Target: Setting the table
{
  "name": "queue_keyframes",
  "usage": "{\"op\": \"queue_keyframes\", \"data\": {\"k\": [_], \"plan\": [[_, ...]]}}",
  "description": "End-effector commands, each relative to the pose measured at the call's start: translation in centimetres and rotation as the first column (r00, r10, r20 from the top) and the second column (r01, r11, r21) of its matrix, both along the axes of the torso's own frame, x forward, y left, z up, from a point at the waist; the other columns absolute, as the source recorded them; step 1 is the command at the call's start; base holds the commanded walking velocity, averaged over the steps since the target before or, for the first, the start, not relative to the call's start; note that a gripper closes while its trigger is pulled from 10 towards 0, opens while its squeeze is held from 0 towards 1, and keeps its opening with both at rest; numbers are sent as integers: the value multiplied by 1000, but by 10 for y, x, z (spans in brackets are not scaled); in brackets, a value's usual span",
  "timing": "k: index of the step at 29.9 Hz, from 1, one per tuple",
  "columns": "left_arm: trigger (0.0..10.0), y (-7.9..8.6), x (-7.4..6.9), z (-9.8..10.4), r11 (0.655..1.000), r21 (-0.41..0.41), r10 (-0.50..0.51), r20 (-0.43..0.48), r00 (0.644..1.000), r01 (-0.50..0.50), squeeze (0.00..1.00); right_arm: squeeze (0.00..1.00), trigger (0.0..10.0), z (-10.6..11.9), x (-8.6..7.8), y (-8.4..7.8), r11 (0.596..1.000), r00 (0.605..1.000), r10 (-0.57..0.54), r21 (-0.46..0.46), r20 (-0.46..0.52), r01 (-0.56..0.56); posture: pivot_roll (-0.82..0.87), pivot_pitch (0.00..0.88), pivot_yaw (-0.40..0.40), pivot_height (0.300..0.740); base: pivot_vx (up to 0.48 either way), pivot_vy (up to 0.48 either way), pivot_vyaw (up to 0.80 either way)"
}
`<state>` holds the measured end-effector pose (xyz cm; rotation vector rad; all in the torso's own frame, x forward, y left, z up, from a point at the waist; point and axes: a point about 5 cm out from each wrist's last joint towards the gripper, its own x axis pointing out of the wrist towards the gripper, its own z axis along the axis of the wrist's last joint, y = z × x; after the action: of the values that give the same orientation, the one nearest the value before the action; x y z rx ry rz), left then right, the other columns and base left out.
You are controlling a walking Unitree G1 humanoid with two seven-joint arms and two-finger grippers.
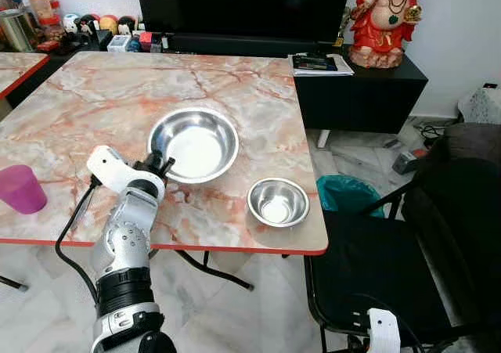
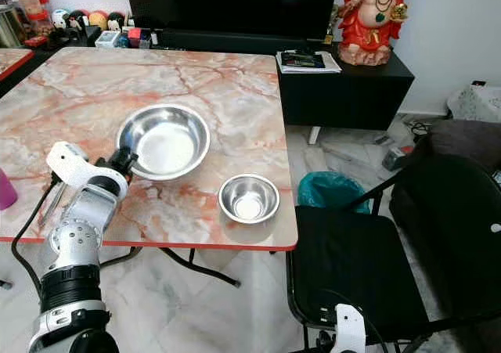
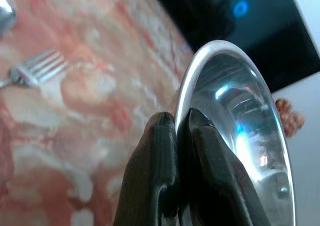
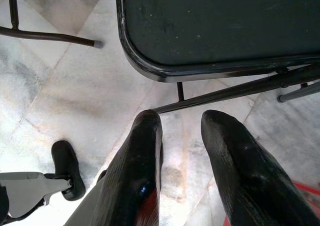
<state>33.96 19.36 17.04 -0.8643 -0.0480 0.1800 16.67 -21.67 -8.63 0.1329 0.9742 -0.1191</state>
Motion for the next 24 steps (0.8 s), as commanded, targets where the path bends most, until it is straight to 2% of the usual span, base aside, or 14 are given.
{"op": "queue_keyframes", "data": {"k": [1, 15, 24], "plan": [[10000, -1, 2, 13, 1000, -6, 5, 63, 998, -4, 0, 0, 10000, 0, -1, -2, 1000, 1000, -19, -2, 5, 19, 17, 0, -44, 740, 0, 0, 0], [10000, -2, 7, 29, 1000, 25, -4, 139, 990, 1, 0, 0, 10000, -1, -3, -1, 999, 1000, -28, -17, -3, 27, 8, 0, -26, 740, 0, 433, 0], [10000, -9, 7, 51, 998, 49, -46, 220, 974, 36, 0, 0, 10000, -2, -4, 1, 1000, 1000, -27, -9, -2, 27, 10, 0, -18, 740, 0, 459, 0]]}}
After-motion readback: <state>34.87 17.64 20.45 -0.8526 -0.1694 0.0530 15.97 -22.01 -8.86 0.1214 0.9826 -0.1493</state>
